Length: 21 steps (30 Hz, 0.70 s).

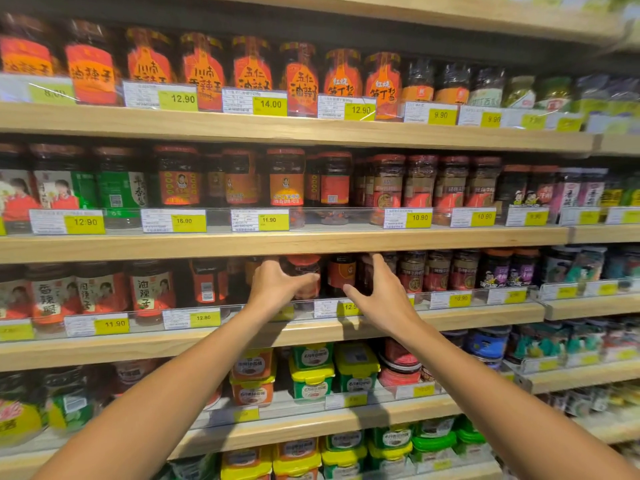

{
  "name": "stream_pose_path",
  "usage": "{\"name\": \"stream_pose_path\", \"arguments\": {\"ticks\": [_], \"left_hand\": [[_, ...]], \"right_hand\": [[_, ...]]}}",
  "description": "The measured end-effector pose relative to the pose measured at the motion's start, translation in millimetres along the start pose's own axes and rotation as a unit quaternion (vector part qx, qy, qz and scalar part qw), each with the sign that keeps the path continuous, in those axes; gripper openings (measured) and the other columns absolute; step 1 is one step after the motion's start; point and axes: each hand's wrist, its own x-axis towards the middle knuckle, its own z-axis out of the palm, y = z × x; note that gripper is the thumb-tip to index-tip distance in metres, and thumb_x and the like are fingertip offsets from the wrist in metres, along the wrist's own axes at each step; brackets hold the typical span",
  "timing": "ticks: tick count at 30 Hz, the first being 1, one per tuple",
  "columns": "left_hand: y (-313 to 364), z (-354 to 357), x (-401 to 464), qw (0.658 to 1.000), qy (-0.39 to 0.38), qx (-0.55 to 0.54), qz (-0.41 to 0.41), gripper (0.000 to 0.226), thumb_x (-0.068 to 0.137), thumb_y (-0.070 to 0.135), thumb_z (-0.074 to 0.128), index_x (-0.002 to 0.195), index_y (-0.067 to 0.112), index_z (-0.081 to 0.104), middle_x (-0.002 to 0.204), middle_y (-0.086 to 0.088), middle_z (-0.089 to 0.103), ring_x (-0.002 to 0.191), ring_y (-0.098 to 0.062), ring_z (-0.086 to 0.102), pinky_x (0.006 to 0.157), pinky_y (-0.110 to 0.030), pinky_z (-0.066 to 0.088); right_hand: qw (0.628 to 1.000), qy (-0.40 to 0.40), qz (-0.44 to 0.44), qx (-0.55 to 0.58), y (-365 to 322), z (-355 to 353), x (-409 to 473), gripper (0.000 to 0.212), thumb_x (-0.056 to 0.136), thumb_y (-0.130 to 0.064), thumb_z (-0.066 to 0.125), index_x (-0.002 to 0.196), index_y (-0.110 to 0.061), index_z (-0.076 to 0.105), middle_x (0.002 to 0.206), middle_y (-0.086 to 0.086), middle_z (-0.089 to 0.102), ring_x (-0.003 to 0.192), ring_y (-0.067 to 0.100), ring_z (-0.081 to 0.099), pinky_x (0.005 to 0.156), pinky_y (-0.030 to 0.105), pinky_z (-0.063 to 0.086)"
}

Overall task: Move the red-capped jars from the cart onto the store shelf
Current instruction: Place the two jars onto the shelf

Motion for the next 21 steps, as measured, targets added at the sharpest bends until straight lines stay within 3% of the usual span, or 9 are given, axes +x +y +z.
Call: {"name": "stream_pose_path", "arguments": {"ticks": [3, 6, 9, 13, 15, 17, 21], "left_hand": [[5, 1, 2, 0.999, -0.010, 0.000, -0.042, 0.056, 0.067, 0.052, 0.086, 0.051, 0.010, 0.052, 0.047, 0.000, 0.049, 0.047, -0.014, 0.046, 0.050, -0.028, 0.034], [5, 1, 5, 0.997, -0.028, -0.003, -0.066, 0.052, 0.072, 0.054, 0.081, 0.062, 0.006, 0.063, 0.059, -0.004, 0.059, 0.062, -0.018, 0.058, 0.059, -0.030, 0.042], [3, -1, 7, 0.996, -0.061, 0.006, -0.071, 0.048, 0.083, 0.048, 0.074, 0.086, 0.001, 0.068, 0.077, -0.012, 0.066, 0.079, -0.025, 0.063, 0.070, -0.034, 0.047], [0, -6, 5, 0.995, -0.092, 0.044, -0.021, 0.029, 0.086, 0.040, 0.073, 0.089, 0.018, 0.056, 0.088, -0.012, 0.066, 0.083, -0.027, 0.063, 0.082, -0.043, 0.054], [-2, -10, -1, 0.993, -0.091, 0.072, -0.002, 0.040, 0.083, 0.042, 0.075, 0.101, 0.009, 0.060, 0.089, -0.008, 0.064, 0.083, -0.024, 0.061, 0.078, -0.041, 0.053], [-4, -17, -8, 0.991, -0.080, 0.101, 0.020, 0.055, 0.081, 0.045, 0.076, 0.113, 0.005, 0.057, 0.105, -0.008, 0.064, 0.094, -0.025, 0.061, 0.084, -0.042, 0.054], [-7, -46, -29, 0.988, -0.089, 0.098, 0.085, 0.073, 0.080, 0.047, 0.077, 0.139, 0.016, 0.046, 0.132, 0.007, 0.054, 0.118, -0.015, 0.057, 0.099, -0.040, 0.051]], "right_hand": [[1.000, 0.005, -0.007, 0.008, 1, -1, -3, 0.078, 0.092, -0.042, 0.066, 0.152, -0.015, 0.024, 0.152, 0.006, 0.041, 0.137, 0.025, 0.043, 0.099, 0.032, 0.040], [1.000, 0.005, -0.008, 0.006, 5, -2, -5, 0.079, 0.093, -0.042, 0.065, 0.153, -0.016, 0.022, 0.143, 0.011, 0.050, 0.124, 0.030, 0.054, 0.085, 0.029, 0.040], [1.000, 0.002, -0.014, 0.009, 8, -2, -6, 0.079, 0.094, -0.041, 0.064, 0.155, -0.018, 0.020, 0.153, 0.005, 0.041, 0.137, 0.025, 0.044, 0.101, 0.035, 0.041], [0.999, 0.004, -0.029, 0.012, 10, -1, -8, 0.076, 0.094, -0.041, 0.064, 0.155, -0.022, 0.022, 0.154, -0.003, 0.040, 0.141, 0.018, 0.038, 0.109, 0.036, 0.038], [0.999, 0.007, -0.036, 0.011, 10, -3, -10, 0.074, 0.094, -0.042, 0.063, 0.155, -0.022, 0.025, 0.155, -0.004, 0.039, 0.143, 0.016, 0.036, 0.112, 0.035, 0.036], [0.999, 0.012, -0.049, 0.012, 9, -9, -12, 0.071, 0.094, -0.042, 0.062, 0.154, -0.023, 0.029, 0.154, -0.007, 0.041, 0.142, 0.013, 0.037, 0.113, 0.035, 0.036], [0.996, 0.034, -0.084, 0.009, 3, -25, -15, 0.055, 0.093, -0.041, 0.063, 0.144, -0.028, 0.046, 0.141, -0.013, 0.054, 0.130, 0.006, 0.049, 0.108, 0.038, 0.044]]}}
